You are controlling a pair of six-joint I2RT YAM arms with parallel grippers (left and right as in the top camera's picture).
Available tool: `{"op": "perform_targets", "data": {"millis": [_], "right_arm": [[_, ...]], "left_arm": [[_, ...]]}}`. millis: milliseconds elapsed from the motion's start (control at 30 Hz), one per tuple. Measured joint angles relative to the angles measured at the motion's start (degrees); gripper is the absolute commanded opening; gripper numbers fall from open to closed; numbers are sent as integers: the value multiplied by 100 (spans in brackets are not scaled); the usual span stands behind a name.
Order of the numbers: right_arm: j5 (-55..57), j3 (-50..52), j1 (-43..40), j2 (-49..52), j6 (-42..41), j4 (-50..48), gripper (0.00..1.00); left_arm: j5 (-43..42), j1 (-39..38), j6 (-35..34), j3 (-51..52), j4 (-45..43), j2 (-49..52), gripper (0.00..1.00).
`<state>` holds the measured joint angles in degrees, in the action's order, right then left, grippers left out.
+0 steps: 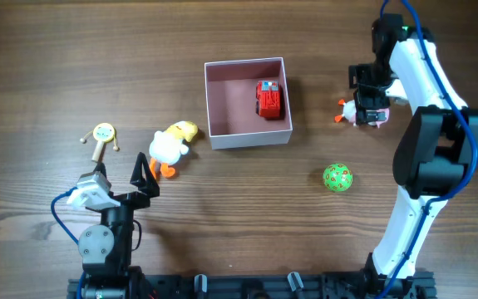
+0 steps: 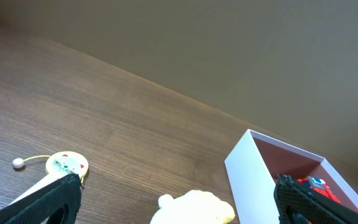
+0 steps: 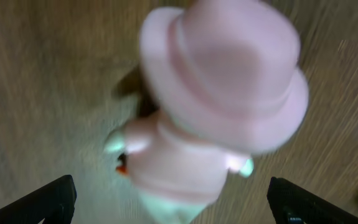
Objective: Pack container
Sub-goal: 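Move the right gripper right and grasp a pink pig figurine, then lift the pink pig and carry it left into the box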
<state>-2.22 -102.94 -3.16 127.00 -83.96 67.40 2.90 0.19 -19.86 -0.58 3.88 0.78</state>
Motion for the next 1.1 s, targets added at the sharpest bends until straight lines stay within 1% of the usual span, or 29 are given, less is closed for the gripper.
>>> {"op": "perform_targets", "data": {"millis": [100, 167, 233, 300, 333, 400, 467, 567, 700, 933, 1000, 1100], "right_arm": [[157, 225, 0, 0, -24, -136, 100], [223, 367, 0, 0, -24, -214, 98], [243, 459, 0, 0, -9, -308, 92], [264, 522, 0, 0, 63, -439, 83], [280, 531, 0, 0, 122, -498, 80], [343, 531, 0, 0, 219, -586, 79], [387, 531, 0, 0, 262, -599, 74], [431, 531, 0, 0, 286, -638, 48], [444, 531, 0, 0, 341, -662, 30], [354, 531, 0, 0, 557, -763, 18], [264, 531, 0, 0, 743, -848, 17], [136, 522, -4, 0, 1054, -922, 19]], "left_arm": [[0, 0, 0, 0, 0, 0, 100], [0, 0, 0, 0, 0, 0, 100], [0, 0, 0, 0, 0, 0, 100], [0, 0, 0, 0, 0, 0, 100], [0, 0, 0, 0, 0, 0, 100], [0, 0, 0, 0, 0, 0, 100], [0, 0, 0, 0, 0, 0, 100], [0, 0, 0, 0, 0, 0, 100], [0, 0, 0, 0, 0, 0, 100], [0, 0, 0, 0, 0, 0, 100], [0, 0, 0, 0, 0, 0, 100], [0, 0, 0, 0, 0, 0, 100]]}}
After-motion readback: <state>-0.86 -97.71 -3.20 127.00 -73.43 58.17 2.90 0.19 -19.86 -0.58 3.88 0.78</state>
